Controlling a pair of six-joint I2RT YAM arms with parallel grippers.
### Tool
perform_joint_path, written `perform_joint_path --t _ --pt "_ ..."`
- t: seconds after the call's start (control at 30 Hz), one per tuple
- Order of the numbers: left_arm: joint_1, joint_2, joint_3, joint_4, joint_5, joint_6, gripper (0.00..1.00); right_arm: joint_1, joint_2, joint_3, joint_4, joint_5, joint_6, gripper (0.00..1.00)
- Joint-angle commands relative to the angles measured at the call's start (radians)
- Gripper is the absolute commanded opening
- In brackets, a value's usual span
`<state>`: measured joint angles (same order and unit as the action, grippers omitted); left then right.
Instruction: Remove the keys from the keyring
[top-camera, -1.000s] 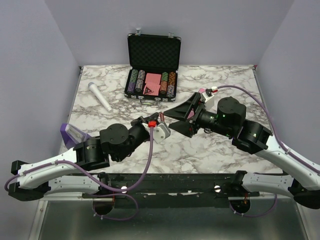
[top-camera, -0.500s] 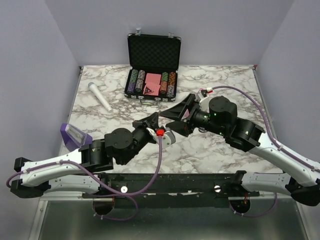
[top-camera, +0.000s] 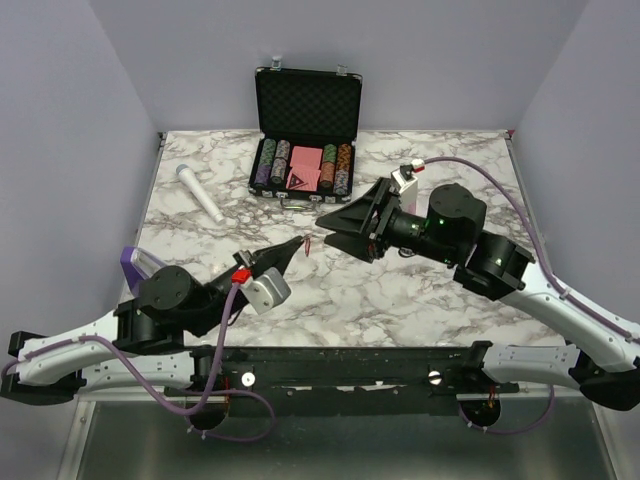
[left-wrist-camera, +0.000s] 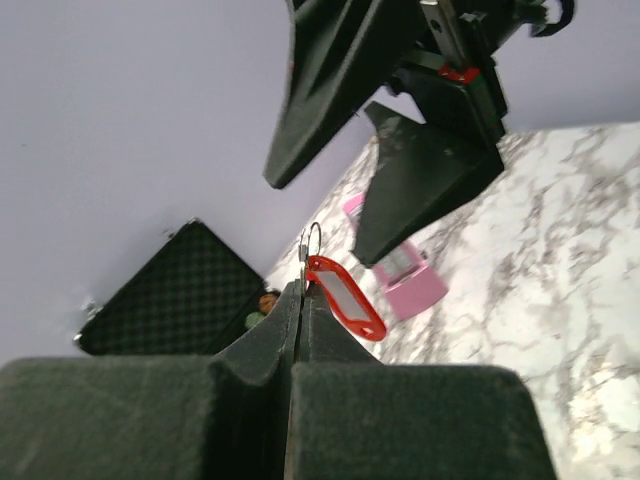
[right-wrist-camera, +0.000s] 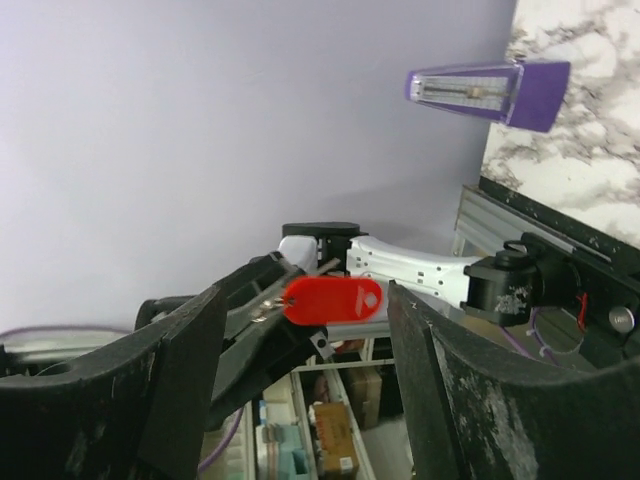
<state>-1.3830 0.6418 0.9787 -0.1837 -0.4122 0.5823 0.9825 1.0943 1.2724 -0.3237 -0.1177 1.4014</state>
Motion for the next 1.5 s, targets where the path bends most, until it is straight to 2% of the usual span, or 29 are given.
perform_joint_path --t 0.0,0.23,0.37,0.63,0.9,1.47 --pt "-0.005 -0.019 0.002 0.044 0.107 -0.205 0.0 0.004 -0.017 0.036 0.125 -0.068 -0.165 0.74" --pt "-0.005 -0.018 0.093 0.038 0.073 -0.576 0.0 0.005 -0.111 -0.07 0.371 -0.14 -0.519 0.71" --pt "-0.005 0.004 0.153 0.0 0.047 -0.79 0.0 0.004 -0.137 -0.13 0.466 -0.187 -0.655 0.7" --pt "-0.004 0.029 0.189 -0.007 -0.011 -1.082 0.0 0.004 -0.103 -0.143 0.689 -0.258 -0.745 0.63" --pt "-0.004 0.03 0.155 0.09 -0.007 -1.17 0.0 0.004 -0.05 -0.1 0.744 -0.295 -0.746 0.59" --pt "-0.002 0.071 0.16 0.159 0.081 -1.168 0.0 0.004 0.022 -0.061 0.764 -0.352 -0.696 0.58"
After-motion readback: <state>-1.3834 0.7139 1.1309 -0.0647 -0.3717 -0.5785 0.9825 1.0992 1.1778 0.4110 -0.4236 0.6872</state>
